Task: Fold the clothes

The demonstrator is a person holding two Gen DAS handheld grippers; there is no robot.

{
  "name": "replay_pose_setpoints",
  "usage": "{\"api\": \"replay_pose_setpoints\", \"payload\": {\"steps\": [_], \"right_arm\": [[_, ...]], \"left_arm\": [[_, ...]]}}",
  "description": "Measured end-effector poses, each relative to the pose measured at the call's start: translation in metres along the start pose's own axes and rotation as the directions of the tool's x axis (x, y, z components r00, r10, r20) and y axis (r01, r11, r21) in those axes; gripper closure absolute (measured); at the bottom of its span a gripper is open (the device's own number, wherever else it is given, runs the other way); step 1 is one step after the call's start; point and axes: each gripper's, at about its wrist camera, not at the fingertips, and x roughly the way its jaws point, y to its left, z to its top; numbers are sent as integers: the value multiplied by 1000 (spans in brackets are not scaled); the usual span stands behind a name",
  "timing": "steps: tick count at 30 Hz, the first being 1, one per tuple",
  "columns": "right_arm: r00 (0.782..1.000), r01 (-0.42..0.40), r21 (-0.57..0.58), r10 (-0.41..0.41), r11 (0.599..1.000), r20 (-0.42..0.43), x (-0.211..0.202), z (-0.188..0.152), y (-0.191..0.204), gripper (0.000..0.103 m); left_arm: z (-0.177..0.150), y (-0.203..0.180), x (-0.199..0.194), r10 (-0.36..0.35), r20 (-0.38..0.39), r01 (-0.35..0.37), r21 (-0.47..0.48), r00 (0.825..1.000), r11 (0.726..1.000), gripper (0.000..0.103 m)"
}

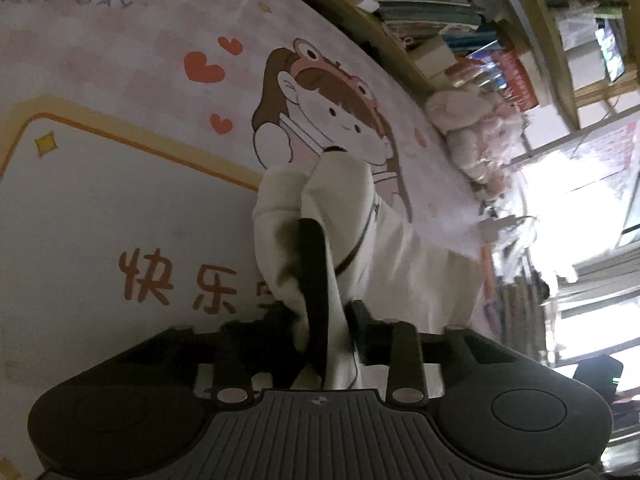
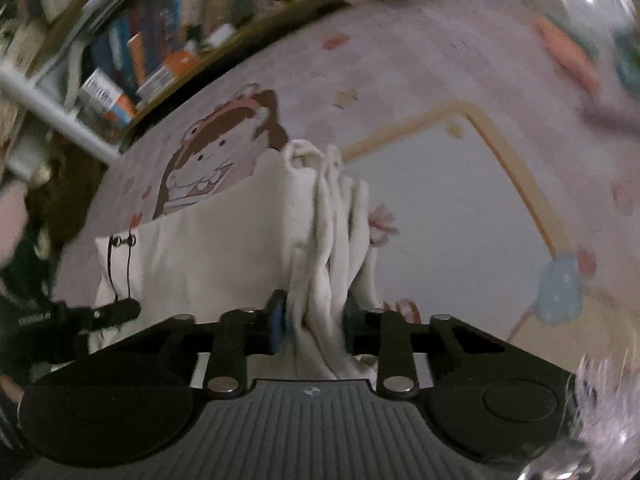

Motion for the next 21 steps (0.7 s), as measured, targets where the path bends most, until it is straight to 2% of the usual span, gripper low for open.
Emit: {"api": "replay_pose_setpoints", "payload": {"steps": [1,4,8,11,12,17,21], "right_arm": [[999,21,-70,-18,997,33,-3,0,10,87],[1000,6,-57,-5,998,15,-3,2,2,87],[999,-25,-3,25,1000,-27,-3,5,-14,85],[997,-47,39,49,998,-57,-3,8,-26,69],[996,-54,53,58,997,-67,-3,9,-30,58],[988,-87,124,101,989,-115,-2,13,-50,54],[980,-129,126,145,984,-133,3,15,-53,54]], "left_arm": [[-1,-5,-1,20,7,-20,19,1000,1000,78],[-4,-17,-5,68,27,-69,75,997,995,78],[-2,-5,-6,53,10,-53,2,999,999,70],[-4,1,-8,35,8,-35,-35,999,999,65],[-4,2,-9,30,11,-29,-44,999,999,64],[-5,5,-8,-6,30,9,-94,1000,996,52],[-8,6,-8,-15,54,22,-132,998,991,51]]}}
